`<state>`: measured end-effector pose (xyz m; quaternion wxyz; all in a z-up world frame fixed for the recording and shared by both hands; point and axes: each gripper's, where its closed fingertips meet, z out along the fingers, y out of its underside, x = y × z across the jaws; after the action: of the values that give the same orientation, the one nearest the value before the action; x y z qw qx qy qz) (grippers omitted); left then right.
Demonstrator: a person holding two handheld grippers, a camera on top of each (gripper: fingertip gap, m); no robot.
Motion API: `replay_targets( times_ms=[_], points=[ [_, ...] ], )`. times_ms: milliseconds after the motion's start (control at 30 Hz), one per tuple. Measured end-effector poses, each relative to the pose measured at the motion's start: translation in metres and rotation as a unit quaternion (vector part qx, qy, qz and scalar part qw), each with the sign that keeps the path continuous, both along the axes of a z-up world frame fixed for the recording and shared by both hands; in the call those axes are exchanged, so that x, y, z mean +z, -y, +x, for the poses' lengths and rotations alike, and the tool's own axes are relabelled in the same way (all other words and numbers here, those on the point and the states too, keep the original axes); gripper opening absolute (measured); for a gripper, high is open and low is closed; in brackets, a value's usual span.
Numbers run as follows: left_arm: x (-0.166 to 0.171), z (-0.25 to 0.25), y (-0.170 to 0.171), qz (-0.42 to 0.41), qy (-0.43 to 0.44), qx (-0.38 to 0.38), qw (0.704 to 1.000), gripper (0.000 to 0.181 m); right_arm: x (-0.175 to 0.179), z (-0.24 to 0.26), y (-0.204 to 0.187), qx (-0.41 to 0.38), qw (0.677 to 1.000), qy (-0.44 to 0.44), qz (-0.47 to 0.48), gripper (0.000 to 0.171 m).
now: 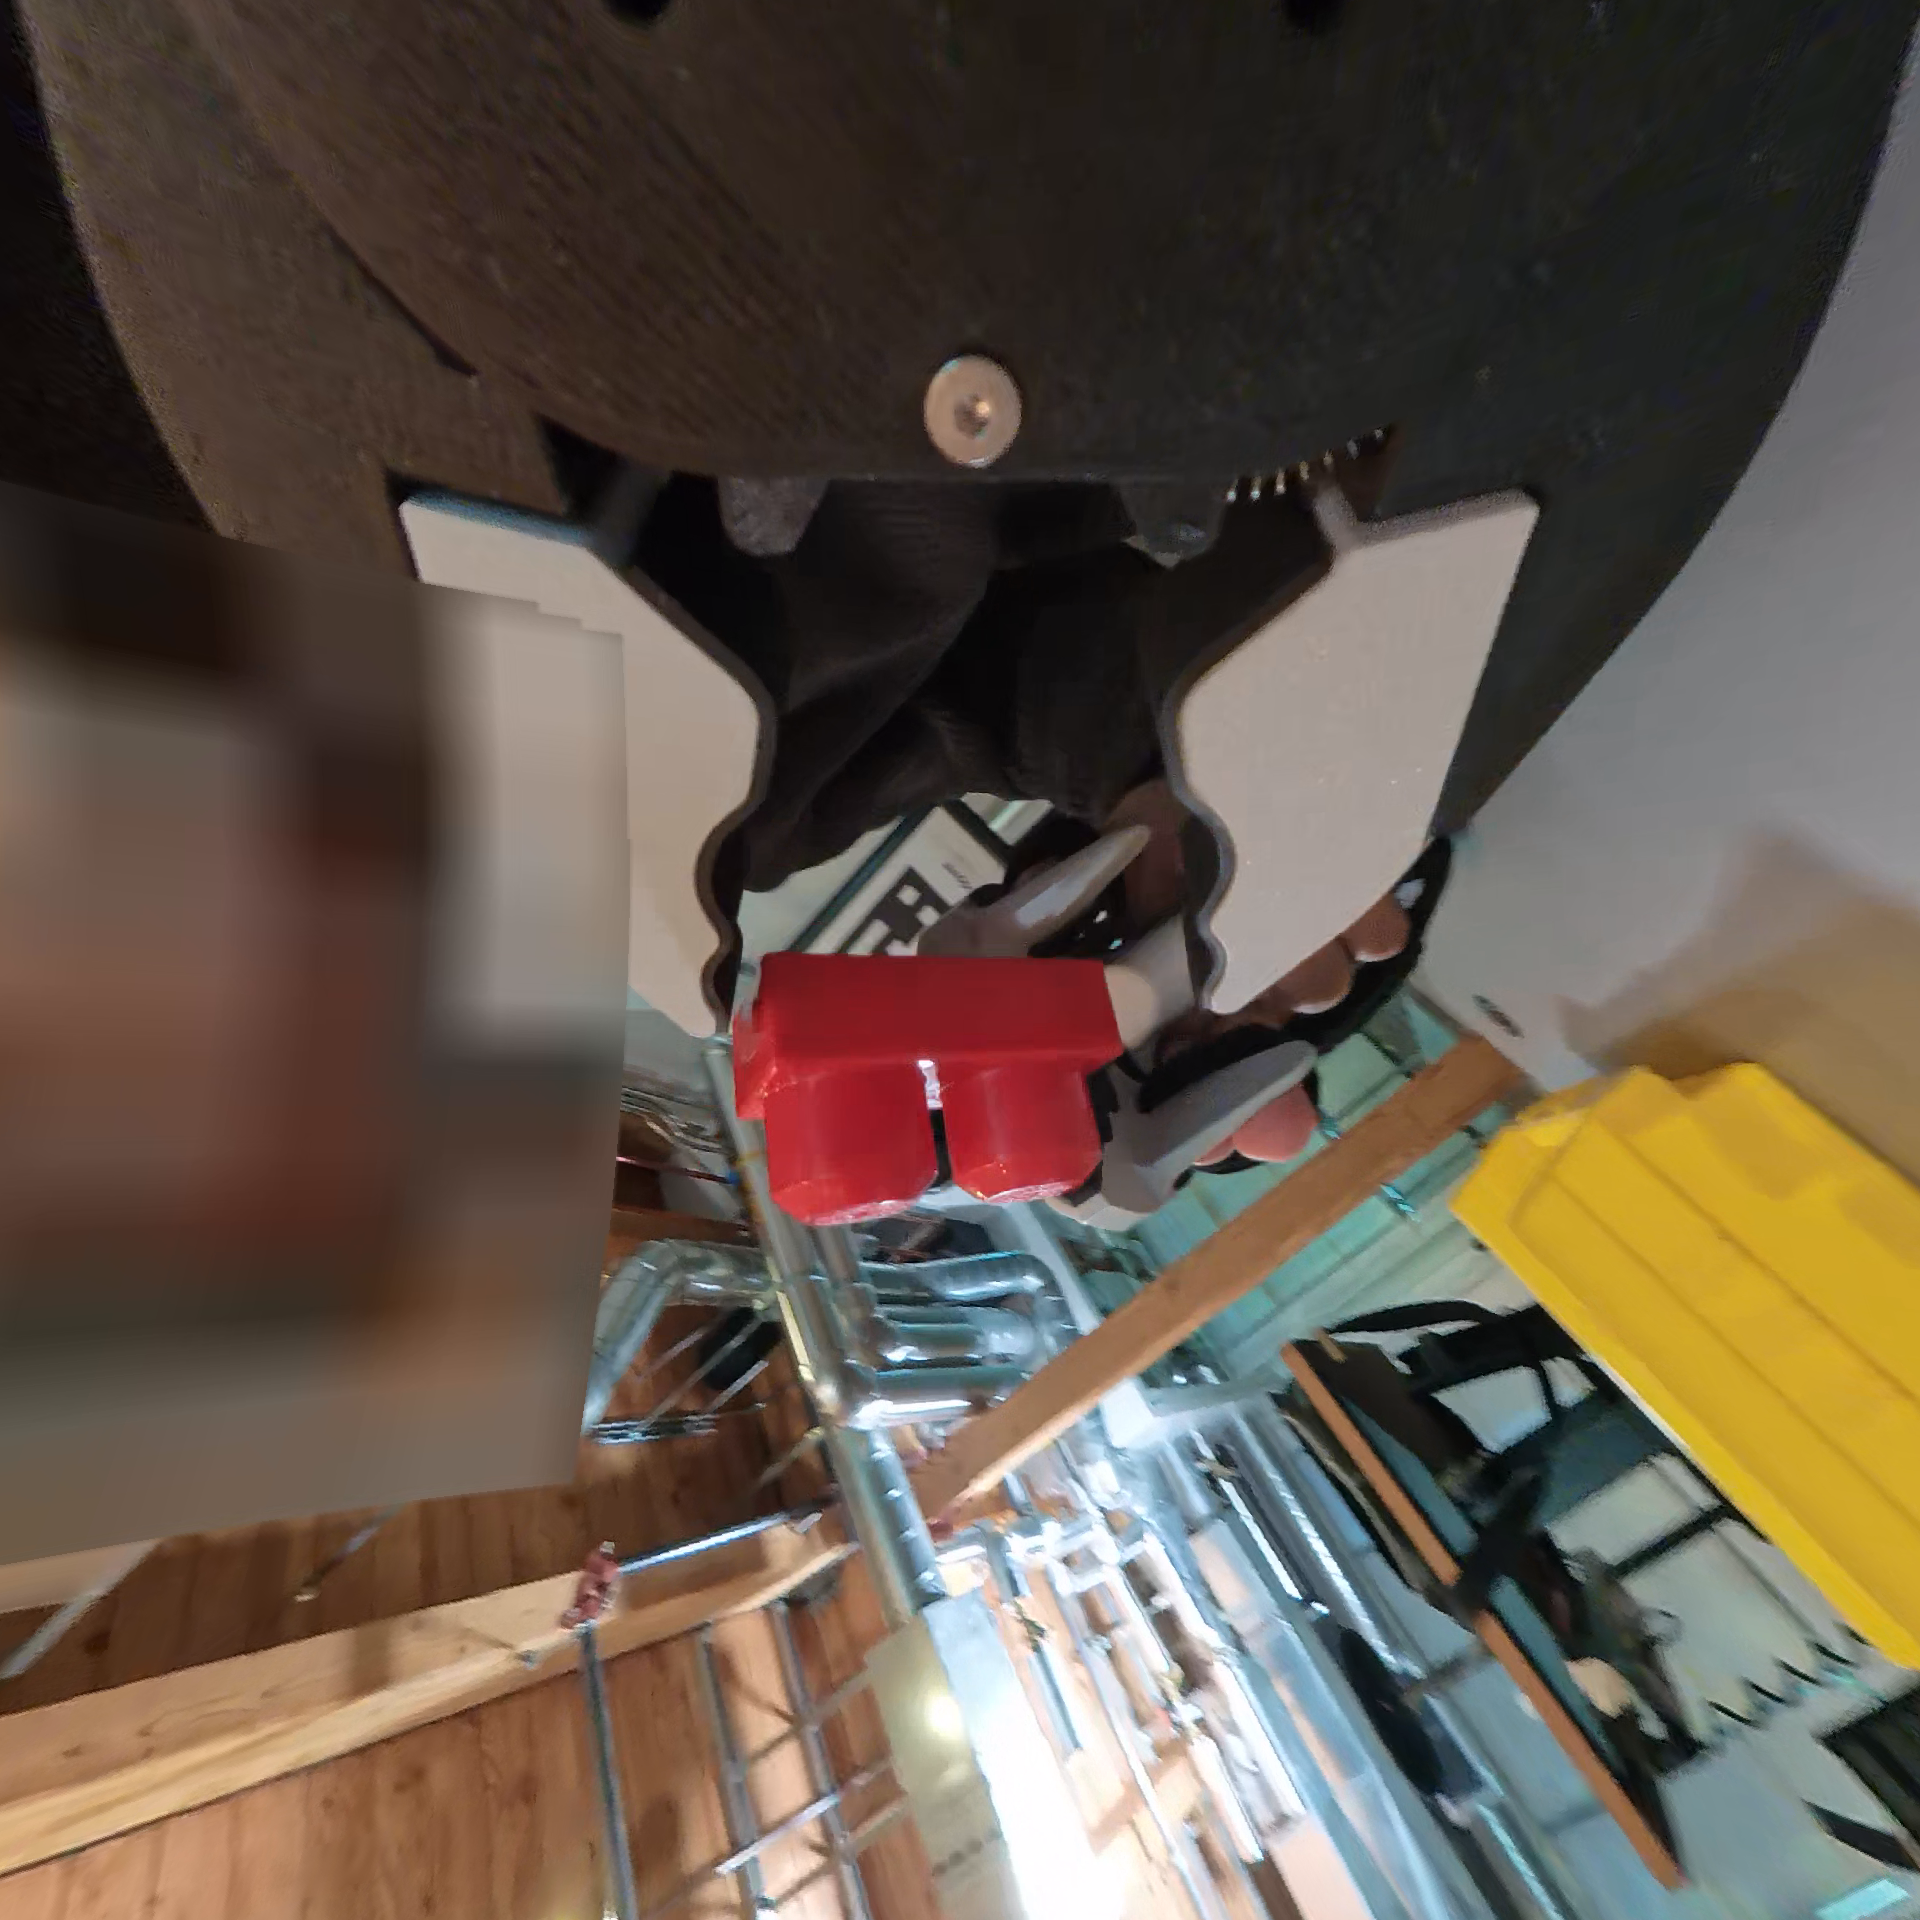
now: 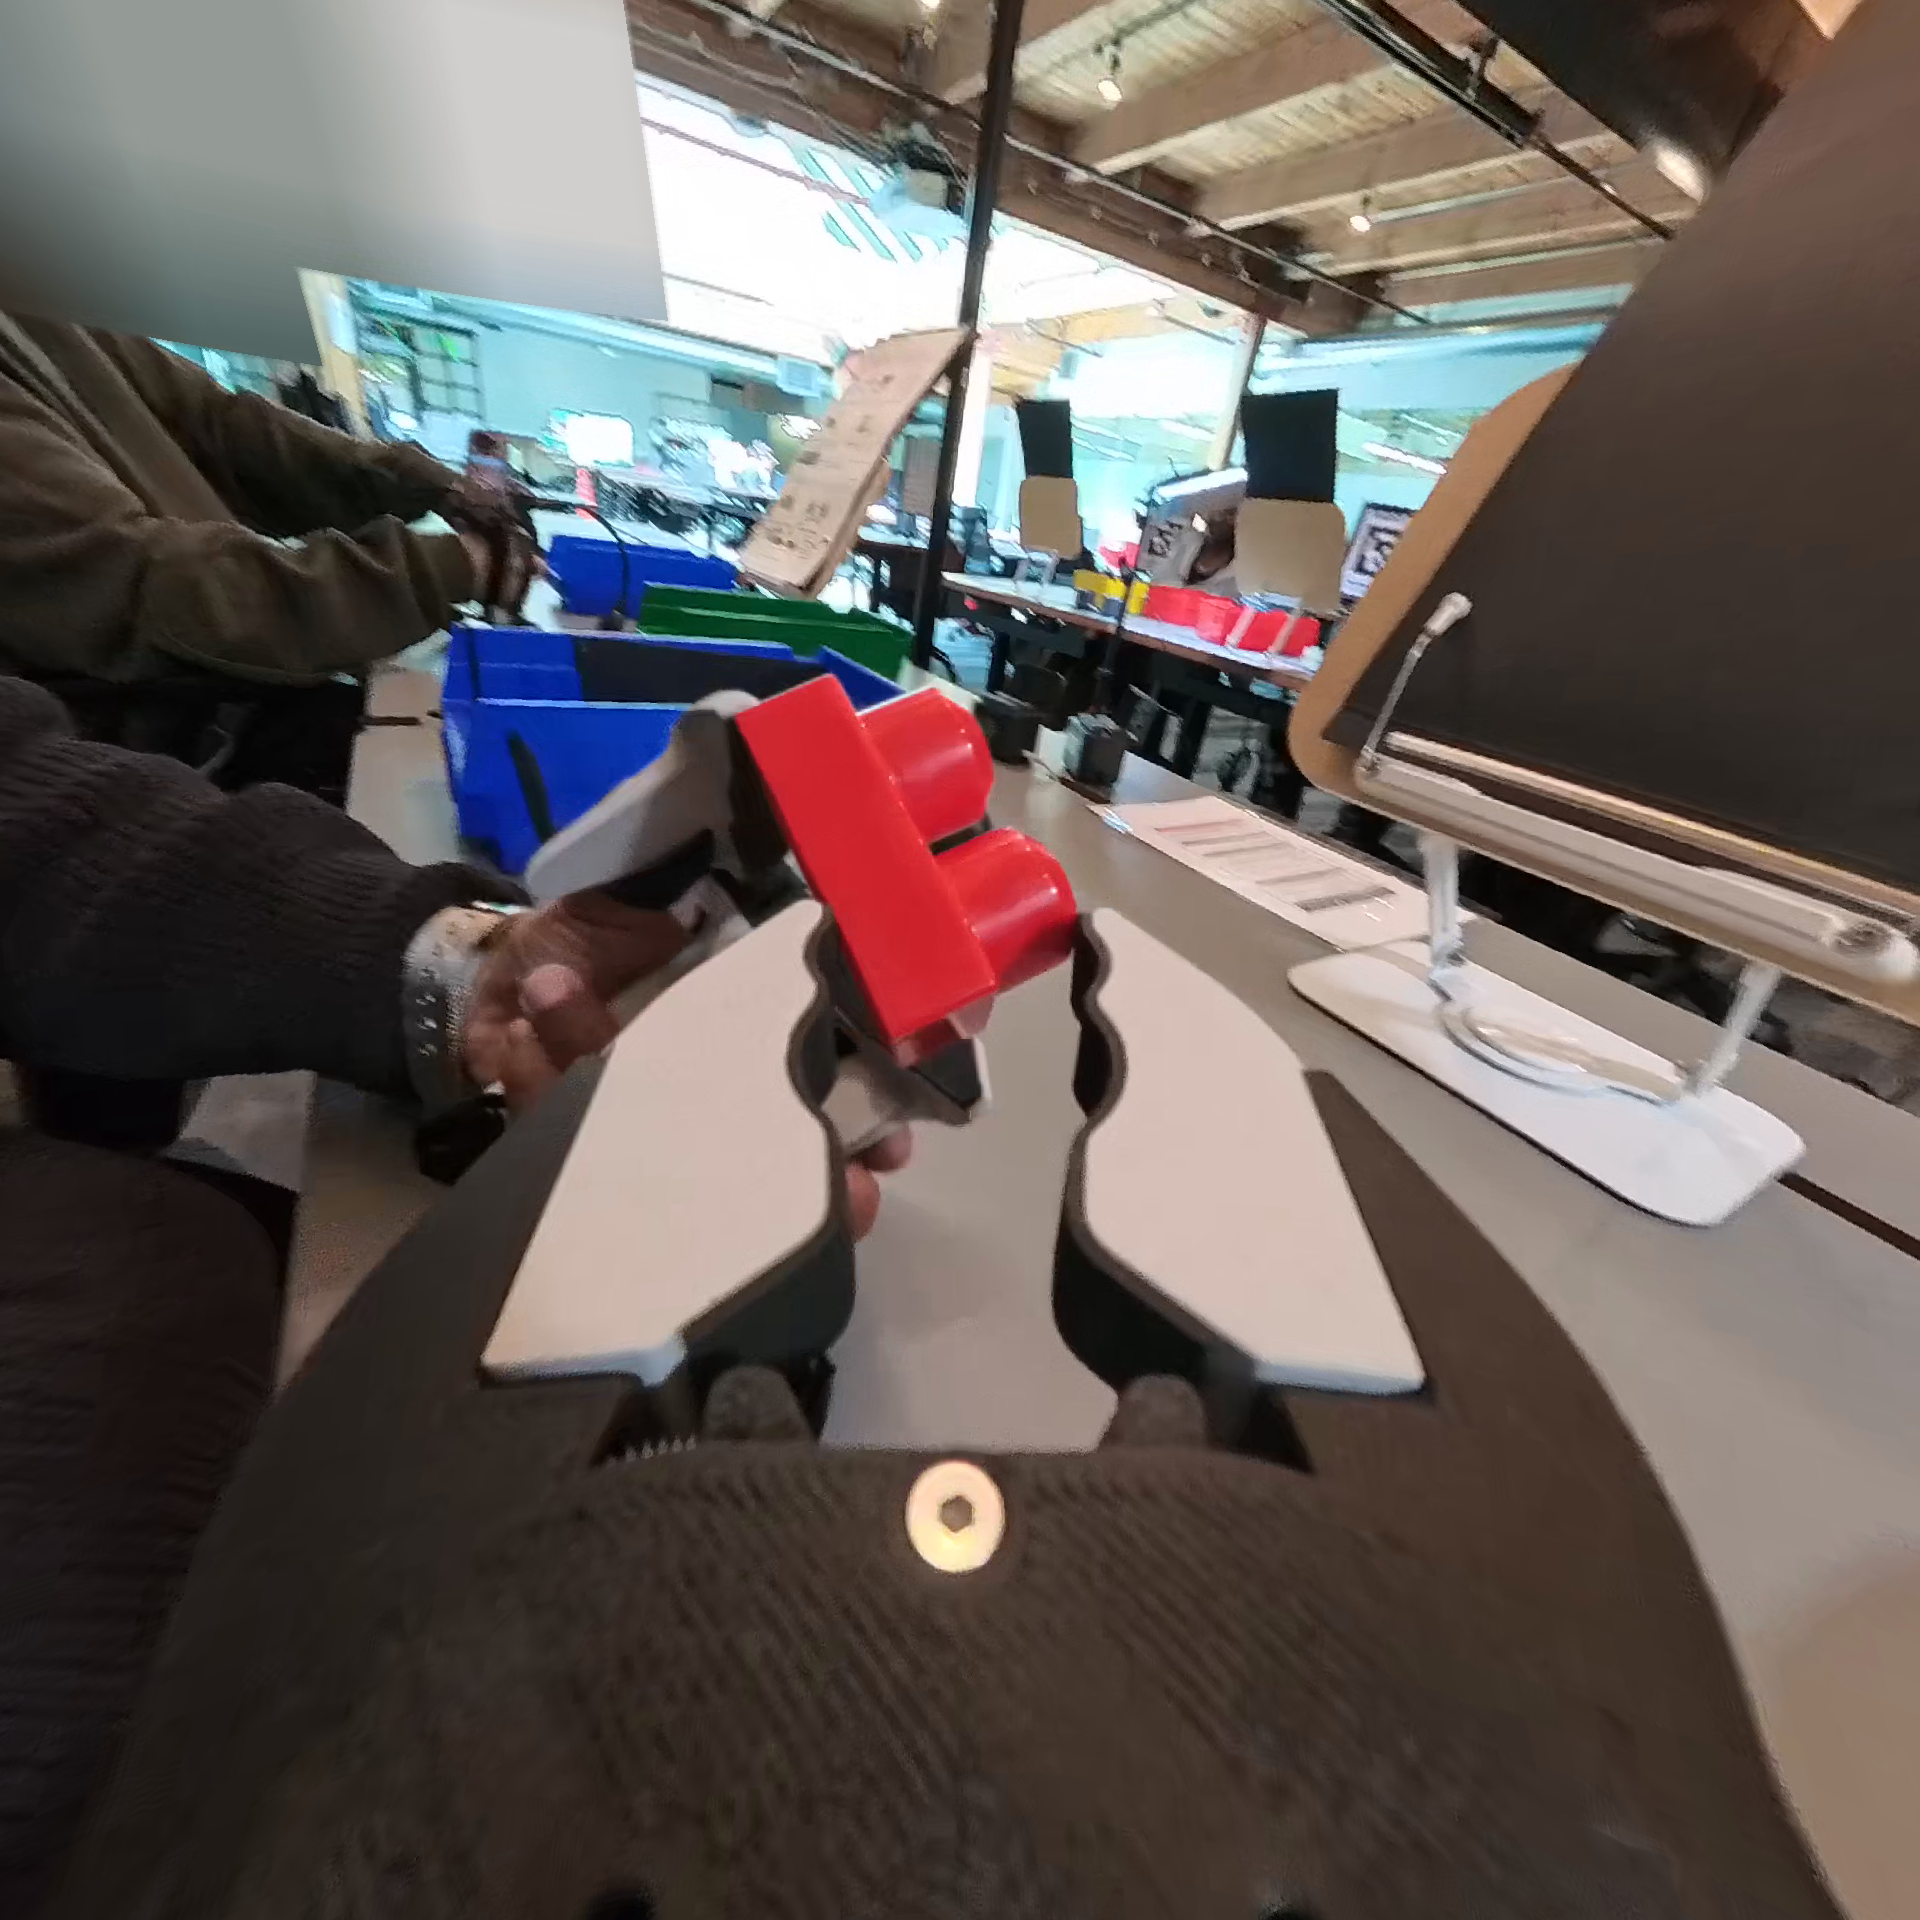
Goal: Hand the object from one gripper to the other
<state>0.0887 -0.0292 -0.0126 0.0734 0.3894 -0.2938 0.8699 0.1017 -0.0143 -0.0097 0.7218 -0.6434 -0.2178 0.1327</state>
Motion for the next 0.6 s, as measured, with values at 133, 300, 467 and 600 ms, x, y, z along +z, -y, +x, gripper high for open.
replay_targets(
  times_ms=[133, 300, 467, 600],
  points=[
    [-0.015, 0.012, -0.014, 0.067, -0.042, 0.077, 0.994, 0.088, -0.017, 0.021, -0.012, -0.064, 0.996, 0.042, -0.043, 0.043],
    [-0.036, 0.023, -0.033, 0.136, -0.098, 0.155, 0.974, 0.085, -0.031, 0.034, -0.018, -0.114, 0.986, 0.093, -0.072, 0.044],
    [-0.044, 0.024, -0.044, 0.150, -0.130, 0.178, 0.964, 0.066, -0.044, 0.040, -0.022, -0.162, 0.963, 0.201, -0.082, 0.043],
    [-0.054, 0.025, -0.045, 0.183, -0.157, 0.182, 0.953, 0.057, -0.054, 0.039, -0.024, -0.176, 0.947, 0.252, -0.093, 0.044]
  ],
)
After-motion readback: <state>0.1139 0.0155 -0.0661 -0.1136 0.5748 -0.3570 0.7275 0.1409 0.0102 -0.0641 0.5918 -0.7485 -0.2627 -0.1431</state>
